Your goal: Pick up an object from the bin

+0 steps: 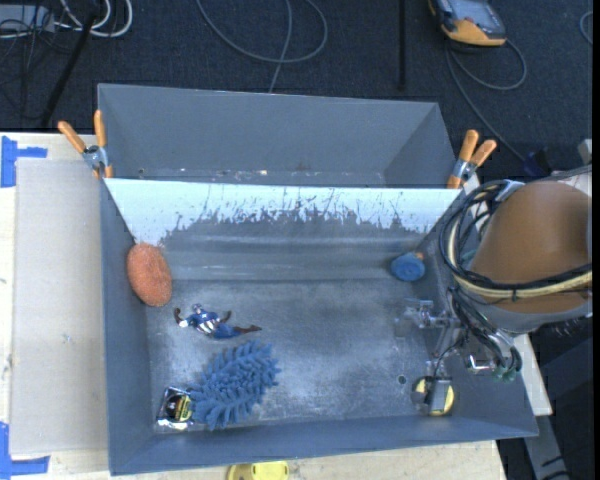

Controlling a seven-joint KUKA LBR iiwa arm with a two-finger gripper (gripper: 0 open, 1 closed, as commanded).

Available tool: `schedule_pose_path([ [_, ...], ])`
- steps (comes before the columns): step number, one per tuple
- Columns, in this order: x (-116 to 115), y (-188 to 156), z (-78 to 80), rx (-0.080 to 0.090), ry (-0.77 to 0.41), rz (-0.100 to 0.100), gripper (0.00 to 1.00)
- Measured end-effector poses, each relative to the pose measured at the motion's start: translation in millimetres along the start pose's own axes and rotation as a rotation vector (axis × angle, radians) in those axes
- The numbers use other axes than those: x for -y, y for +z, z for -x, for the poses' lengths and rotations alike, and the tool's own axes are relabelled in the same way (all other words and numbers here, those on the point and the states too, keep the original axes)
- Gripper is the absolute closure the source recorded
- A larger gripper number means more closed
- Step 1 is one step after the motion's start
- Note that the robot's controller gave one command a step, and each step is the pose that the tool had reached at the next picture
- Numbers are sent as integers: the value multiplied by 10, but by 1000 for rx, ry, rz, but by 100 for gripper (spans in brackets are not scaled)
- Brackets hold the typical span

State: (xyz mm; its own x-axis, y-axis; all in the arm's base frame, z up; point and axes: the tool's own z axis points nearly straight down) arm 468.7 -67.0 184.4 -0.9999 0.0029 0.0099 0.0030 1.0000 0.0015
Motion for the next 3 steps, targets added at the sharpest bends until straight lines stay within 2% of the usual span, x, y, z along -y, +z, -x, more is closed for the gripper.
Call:
schedule_pose_path([
  [1, -2, -42, 15, 8, -3, -1, 0],
  [2, -230, 316, 248, 19, 18, -3, 0],
  [3, -612, 784, 110, 10, -51, -1, 0],
])
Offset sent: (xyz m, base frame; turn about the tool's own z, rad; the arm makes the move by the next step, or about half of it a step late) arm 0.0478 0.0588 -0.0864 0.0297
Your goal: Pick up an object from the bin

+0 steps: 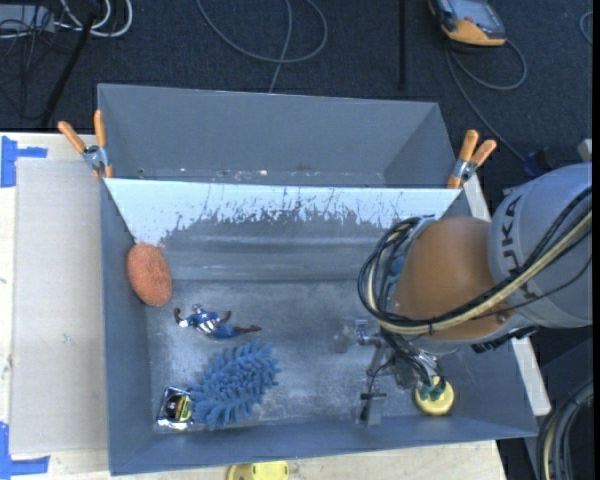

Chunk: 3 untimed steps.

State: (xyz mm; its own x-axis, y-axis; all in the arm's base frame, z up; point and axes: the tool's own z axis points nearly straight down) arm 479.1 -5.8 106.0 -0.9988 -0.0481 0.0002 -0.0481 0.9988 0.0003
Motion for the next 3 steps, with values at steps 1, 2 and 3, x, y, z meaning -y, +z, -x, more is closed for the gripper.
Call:
schedule_pose_path([
  [1, -137, 273, 29, -1, 68, 1, 0],
  [2, -576, 322, 216, -1, 90, -2, 0],
  [3, -909, 342, 233, -1, 47, 0, 100],
])
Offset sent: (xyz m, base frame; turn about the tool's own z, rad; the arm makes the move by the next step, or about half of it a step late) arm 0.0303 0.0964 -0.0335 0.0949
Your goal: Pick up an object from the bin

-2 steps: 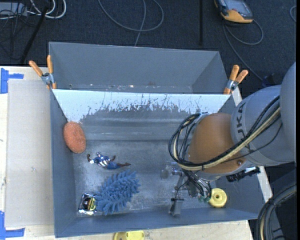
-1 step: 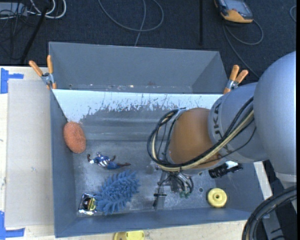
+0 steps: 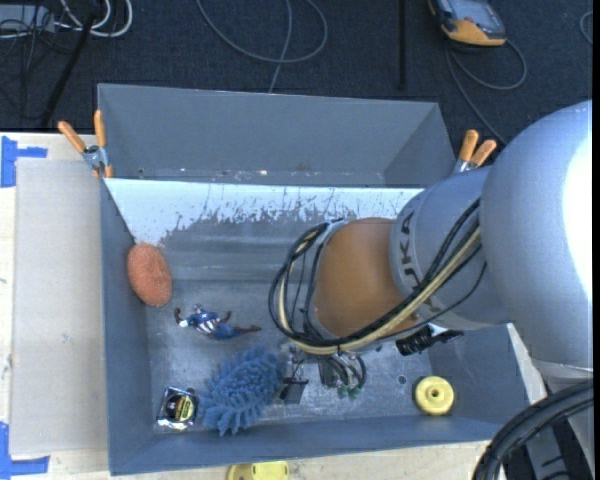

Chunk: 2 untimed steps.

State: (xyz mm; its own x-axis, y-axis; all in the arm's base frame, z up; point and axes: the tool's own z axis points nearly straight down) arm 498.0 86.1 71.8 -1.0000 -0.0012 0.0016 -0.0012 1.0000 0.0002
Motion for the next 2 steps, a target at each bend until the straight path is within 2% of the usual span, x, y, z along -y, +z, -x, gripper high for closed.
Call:
schedule_pose_path([
  [1, 27, 2, -4, 0, -3, 0, 100],
  [2, 186, -154, 75, 0, -23, -1, 100],
])
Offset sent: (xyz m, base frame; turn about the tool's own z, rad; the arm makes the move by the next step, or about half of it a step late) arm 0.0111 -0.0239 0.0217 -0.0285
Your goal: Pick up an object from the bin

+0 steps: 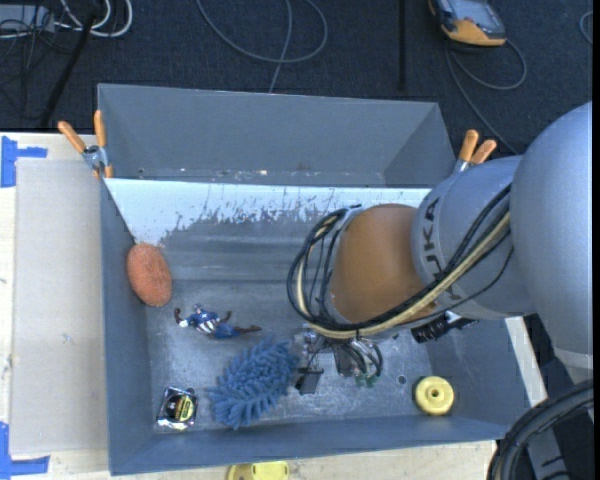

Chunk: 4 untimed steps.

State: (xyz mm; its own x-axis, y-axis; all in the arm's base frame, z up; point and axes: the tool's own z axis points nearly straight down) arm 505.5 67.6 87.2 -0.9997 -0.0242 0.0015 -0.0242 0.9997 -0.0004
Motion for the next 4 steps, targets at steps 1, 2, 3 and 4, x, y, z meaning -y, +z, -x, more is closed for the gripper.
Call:
schedule_pose_path([
  [1, -159, -526, 174, -2, 82, 0, 0],
  [2, -208, -588, 213, 3, 81, 1, 0],
  [3, -274, -299, 281, 7, 23, 1, 0],
  [4, -365, -11, 165, -1, 30, 0, 0],
])
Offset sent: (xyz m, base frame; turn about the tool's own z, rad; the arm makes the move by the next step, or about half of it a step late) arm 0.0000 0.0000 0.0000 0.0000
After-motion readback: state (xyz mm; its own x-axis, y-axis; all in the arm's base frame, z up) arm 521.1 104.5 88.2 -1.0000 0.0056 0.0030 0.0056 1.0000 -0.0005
